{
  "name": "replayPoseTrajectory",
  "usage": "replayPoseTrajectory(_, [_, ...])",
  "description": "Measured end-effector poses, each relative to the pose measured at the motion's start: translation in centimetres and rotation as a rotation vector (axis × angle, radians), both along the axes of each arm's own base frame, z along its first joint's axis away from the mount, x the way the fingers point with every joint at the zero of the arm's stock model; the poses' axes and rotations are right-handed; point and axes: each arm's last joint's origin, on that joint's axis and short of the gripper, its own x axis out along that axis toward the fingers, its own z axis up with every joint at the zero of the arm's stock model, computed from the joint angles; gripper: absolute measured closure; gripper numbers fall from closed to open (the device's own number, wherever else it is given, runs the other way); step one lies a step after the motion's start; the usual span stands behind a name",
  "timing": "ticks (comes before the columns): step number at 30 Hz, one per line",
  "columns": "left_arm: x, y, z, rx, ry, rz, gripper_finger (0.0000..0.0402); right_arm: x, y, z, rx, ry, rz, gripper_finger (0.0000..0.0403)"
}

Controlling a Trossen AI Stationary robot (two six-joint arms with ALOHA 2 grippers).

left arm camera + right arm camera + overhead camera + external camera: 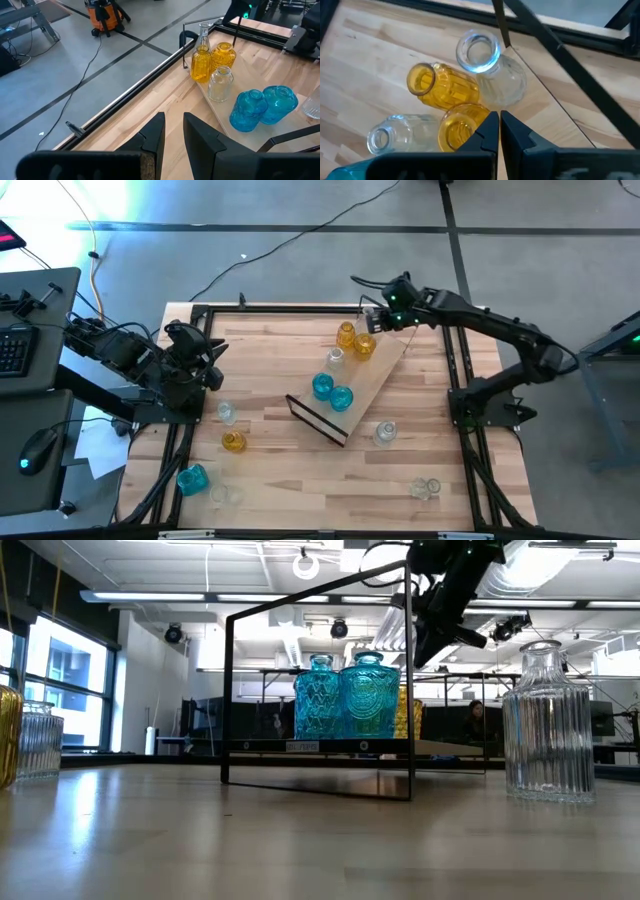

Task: Sort vases onto shelf
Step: Put the middle top transparent vase on the shelf and align with the other transparent vase

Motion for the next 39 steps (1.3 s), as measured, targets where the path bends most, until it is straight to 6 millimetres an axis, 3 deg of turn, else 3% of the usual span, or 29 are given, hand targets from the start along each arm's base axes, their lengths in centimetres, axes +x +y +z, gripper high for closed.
replayPoseTrajectory(7, [0.0, 0.0, 0.0, -0.007, 0.004, -0.005, 0.0342, -0.3, 0.1, -0.3, -0.003, 0.063, -0.005, 0.0403])
replayPoseTrajectory(14, [-0.2, 0.0, 0.0, -0.015, 0.013, -0.021, 0.0342, -1.8, 1.9, 2.9, -0.026, 0.145, 0.001, 0.0403])
replayPoseTrajectory(19, [-0.3, 0.1, 0.1, -0.013, 0.013, -0.025, 0.0342, -1.5, 5.6, 5.7, -0.036, 0.144, 0.138, 0.0403])
replayPoseTrajectory(24, [0.0, -0.1, 0.2, -0.002, 0.033, -0.069, 0.0342, -1.0, 10.2, 7.1, 0.021, 0.133, 0.274, 0.0403])
replayPoseTrajectory(33, [0.7, -0.5, 0.7, 0.051, 0.05, -0.172, 0.0342, -1.4, 19.1, 5.6, 0.127, 0.204, 0.453, 0.0401])
replayPoseTrajectory(39, [0.7, -0.5, 0.7, 0.054, 0.052, -0.172, 0.0342, -1.7, 22.5, 4.0, 0.201, 0.184, 0.449, 0.0367])
